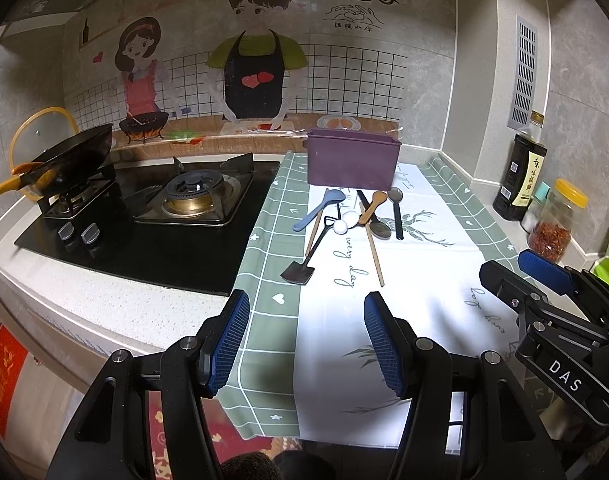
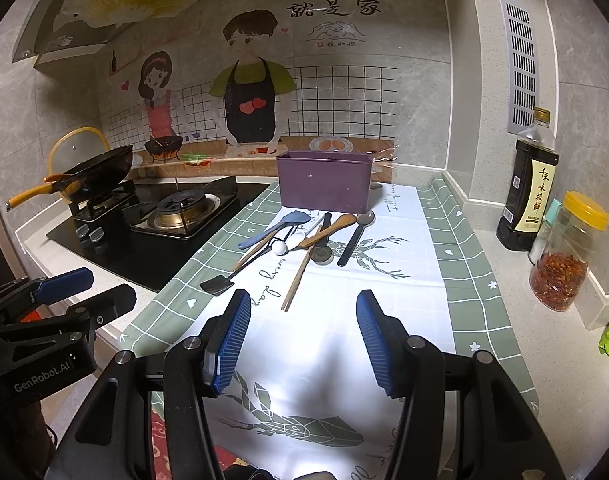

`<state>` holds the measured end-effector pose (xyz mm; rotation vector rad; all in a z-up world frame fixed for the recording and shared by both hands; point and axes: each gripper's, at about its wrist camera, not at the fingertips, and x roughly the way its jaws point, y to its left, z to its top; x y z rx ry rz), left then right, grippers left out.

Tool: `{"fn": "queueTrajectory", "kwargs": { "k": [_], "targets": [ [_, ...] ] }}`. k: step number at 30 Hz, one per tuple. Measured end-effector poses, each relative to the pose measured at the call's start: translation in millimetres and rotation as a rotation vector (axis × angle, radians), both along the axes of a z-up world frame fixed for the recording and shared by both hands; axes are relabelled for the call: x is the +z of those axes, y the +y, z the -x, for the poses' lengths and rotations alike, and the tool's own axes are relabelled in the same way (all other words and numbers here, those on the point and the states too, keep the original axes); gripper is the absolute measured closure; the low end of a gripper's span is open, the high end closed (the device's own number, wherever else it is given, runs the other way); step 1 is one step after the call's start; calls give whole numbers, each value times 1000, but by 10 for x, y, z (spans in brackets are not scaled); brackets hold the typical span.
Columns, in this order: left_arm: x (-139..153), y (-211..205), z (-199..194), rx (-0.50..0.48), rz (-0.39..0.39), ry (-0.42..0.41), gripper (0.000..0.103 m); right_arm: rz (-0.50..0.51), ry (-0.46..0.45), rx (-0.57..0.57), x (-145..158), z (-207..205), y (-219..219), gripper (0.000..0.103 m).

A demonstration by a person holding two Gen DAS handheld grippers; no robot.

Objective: Organize utensils

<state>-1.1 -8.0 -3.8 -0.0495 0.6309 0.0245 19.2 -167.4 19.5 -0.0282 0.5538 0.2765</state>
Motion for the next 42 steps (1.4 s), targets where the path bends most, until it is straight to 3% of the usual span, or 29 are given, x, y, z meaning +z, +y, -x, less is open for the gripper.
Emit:
{"fn": "queueTrajectory", "kwargs": {
  "k": [42],
  "targets": [
    [-54, -90, 22, -7, -2, 5, 43, 5, 14, -10, -70, -37, -9, 51]
  ]
}}
